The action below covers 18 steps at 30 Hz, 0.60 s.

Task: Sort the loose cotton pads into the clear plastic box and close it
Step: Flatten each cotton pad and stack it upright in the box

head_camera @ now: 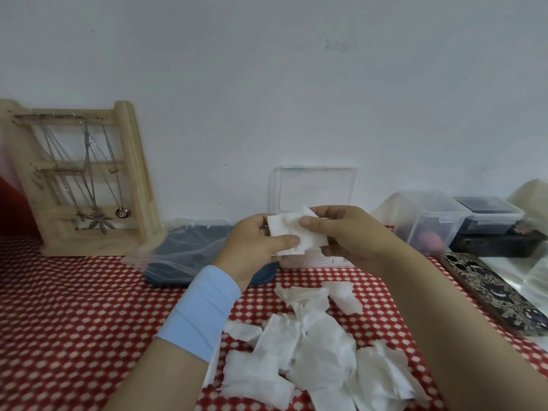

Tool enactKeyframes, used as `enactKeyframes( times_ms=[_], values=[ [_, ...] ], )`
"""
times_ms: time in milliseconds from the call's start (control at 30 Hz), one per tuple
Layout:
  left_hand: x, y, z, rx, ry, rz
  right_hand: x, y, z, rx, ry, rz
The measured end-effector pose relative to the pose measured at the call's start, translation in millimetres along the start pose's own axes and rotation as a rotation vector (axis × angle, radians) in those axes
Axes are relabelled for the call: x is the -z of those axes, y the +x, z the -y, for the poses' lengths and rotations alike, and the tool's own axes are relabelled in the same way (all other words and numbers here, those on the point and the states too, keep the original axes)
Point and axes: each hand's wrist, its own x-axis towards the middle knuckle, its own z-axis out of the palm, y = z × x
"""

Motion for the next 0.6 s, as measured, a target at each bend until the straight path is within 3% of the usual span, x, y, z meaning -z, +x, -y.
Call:
enactKeyframes(
  times_ms=[200, 400, 500, 600],
  values=[
    [6.2, -0.4, -4.1, 0.042, -0.163, 0.018, 7.9, 0.5, 0.4, -0.067, -0.051, 0.003],
    [9.5, -2.2, -5.1, 0.032, -0.234, -0.099, 8.3, -4.0, 8.7, 0.041, 0.016, 0.005],
    [4.9, -4.6, -5.6, 0.046, -0.243, -0.047, -2.9, -8.1, 12.6, 0.038, -0.113, 0.037],
    [2.0, -6.2, -7.6, 0.049, -0.249, -0.024, -11.7, -7.6, 11.7, 0.018, -0.298, -0.044]
  ],
)
